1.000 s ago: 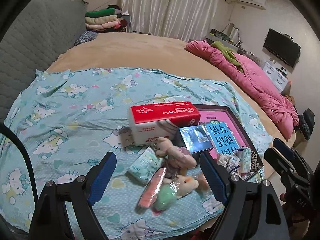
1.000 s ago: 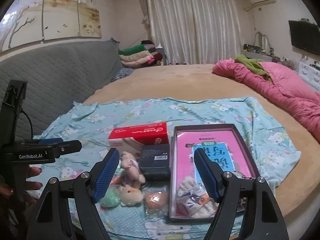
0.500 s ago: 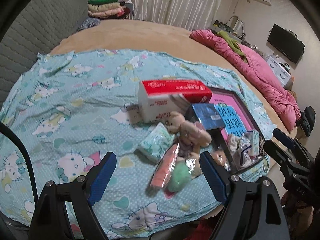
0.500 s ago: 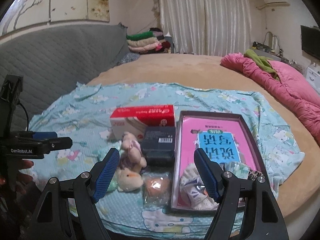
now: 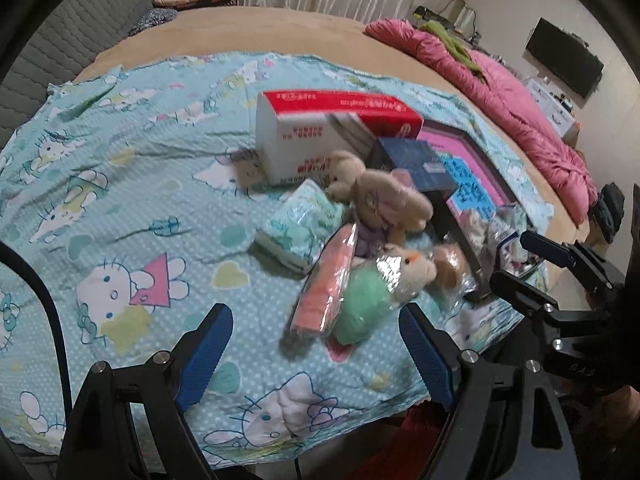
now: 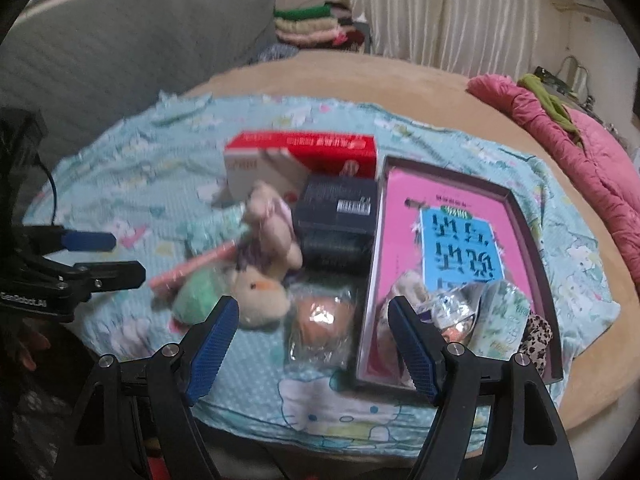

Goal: Organize soft objects
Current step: 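Grasp the bagged peach ball with the right tool while the left grasps pink item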

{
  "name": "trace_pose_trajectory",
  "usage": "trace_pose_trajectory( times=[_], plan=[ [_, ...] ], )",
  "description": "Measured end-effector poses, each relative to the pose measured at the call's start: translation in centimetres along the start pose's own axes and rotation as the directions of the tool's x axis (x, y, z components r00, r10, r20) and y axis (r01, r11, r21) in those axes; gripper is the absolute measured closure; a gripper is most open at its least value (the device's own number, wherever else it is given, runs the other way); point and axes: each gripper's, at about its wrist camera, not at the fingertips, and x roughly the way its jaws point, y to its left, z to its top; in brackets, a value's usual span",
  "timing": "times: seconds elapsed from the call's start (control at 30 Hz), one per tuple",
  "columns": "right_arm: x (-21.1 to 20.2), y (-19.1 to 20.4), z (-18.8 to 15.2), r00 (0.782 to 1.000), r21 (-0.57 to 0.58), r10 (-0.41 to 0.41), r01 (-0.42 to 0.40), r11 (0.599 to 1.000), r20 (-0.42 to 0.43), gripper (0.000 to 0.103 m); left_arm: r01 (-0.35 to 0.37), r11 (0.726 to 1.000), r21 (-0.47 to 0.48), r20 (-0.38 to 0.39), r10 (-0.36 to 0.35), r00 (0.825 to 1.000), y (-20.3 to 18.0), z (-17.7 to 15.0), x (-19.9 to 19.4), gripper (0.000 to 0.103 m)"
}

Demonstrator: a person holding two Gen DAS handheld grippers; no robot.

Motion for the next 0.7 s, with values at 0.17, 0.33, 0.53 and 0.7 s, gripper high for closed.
trace_pose_trajectory(
  times=[0.17,0.33,0.53,0.7],
  plan=[
    [2.1,1.2,-0.5,0.996,-0.076,-0.046,0.04,0.996,-0.072,0.025,-0.03,1.0,0.007,-0.01,0.03,0.999,0.2,-0.2,1.0,0.018],
    [3.7,1.9,-0.6,0.988,-0.163,-0.123,0.106,0.981,-0.098,0.025,-0.028,1.0,0.005,-0.019,0.028,0.999,0.6,-0.3,1.7,0.018],
    [5.6,3.2,-1.1,0.975,-0.31,-0.198,0.158,0.937,-0.101,0.025,-0.024,1.0,0.01,-0.032,0.024,0.999,0.9,-0.2,2.8,0.018],
    [7.1,4.4,-2.2,0.965,-0.448,-0.253,0.195,0.872,-0.074,0.029,-0.013,1.0,0.01,-0.052,0.014,0.999,1.2,-0.2,3.9,0.018]
  ],
)
